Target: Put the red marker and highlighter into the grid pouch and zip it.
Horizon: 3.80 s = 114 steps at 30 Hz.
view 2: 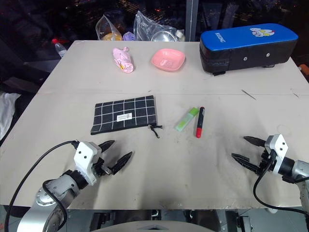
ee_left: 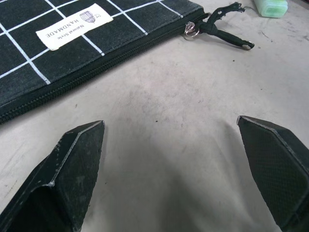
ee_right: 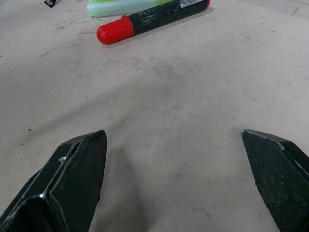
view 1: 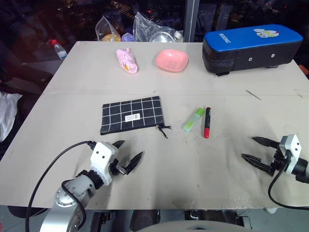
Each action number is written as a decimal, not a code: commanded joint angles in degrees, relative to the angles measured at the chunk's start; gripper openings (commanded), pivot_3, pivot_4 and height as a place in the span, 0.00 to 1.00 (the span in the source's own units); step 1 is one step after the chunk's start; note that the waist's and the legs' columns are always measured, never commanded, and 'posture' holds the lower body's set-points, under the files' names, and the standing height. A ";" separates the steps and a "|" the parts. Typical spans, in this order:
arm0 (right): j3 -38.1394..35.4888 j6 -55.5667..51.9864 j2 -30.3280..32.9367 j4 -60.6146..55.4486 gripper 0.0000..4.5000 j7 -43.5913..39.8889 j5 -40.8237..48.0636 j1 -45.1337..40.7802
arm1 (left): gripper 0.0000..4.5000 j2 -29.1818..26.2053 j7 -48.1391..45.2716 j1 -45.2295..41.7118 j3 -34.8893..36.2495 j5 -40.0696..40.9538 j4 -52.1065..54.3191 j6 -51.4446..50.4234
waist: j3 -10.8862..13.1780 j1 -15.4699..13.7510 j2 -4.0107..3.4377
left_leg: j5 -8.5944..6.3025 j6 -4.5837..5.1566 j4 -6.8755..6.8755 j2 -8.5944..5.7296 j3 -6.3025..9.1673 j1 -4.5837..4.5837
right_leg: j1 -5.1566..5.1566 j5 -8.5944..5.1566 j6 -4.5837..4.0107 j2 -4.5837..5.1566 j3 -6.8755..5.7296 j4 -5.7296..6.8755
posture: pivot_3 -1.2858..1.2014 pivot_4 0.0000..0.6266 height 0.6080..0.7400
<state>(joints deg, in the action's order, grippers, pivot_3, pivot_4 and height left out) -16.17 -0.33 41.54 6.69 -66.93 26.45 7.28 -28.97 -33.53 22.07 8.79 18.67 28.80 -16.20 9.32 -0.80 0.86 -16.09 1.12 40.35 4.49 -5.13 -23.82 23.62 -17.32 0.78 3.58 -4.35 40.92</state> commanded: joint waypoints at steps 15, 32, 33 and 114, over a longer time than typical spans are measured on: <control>-2.00 0.47 -0.92 -2.80 1.00 2.52 1.16 1.02 | 0.99 -2.00 -2.20 -1.32 0.11 -0.78 0.11 1.47 | -0.01 -0.02 -0.01 | 0.00 -0.01 0.00 0.01 0.02 0.01 | -0.02 0.00 0.00 0.00 -0.03 0.01 | 0.52 0.24 0.59; 5.75 -12.26 -7.09 -30.51 1.00 6.72 13.10 2.41 | 0.99 -18.05 -19.45 -7.35 18.90 3.99 -19.66 9.90 | 0.00 0.00 -0.03 | 0.01 -0.04 0.00 0.22 0.07 -0.02 | 0.00 0.00 -0.04 -0.10 -0.33 -0.03 | 0.52 0.24 0.59; 6.15 -12.53 -6.95 -30.97 1.00 7.10 12.75 1.83 | 0.99 -19.10 -20.07 -8.58 19.25 3.32 -22.45 11.07 | 0.00 -0.01 -0.03 | 0.01 -0.04 0.00 0.21 0.06 -0.02 | 0.00 0.00 -0.03 -0.10 -0.36 -0.04 | 0.52 0.24 0.59; 4.59 -8.92 -9.66 -33.06 1.00 20.48 4.83 3.74 | 0.99 -4.76 14.08 -64.64 -27.54 -51.40 -73.53 69.34 | -0.29 -1.26 -0.02 | 0.05 -0.01 0.30 -0.25 -0.12 -0.07 | -0.16 0.17 0.25 0.08 -0.55 0.13 | 0.52 0.24 0.59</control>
<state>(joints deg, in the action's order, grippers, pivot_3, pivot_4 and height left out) -10.69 -10.50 32.03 -23.94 -46.85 31.24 11.43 -33.87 -24.22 -41.32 -18.21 -29.20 -43.48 52.56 9.03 -2.05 0.85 -16.03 1.12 40.65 4.25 -5.25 -23.89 23.46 -17.15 1.03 3.66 -4.90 41.05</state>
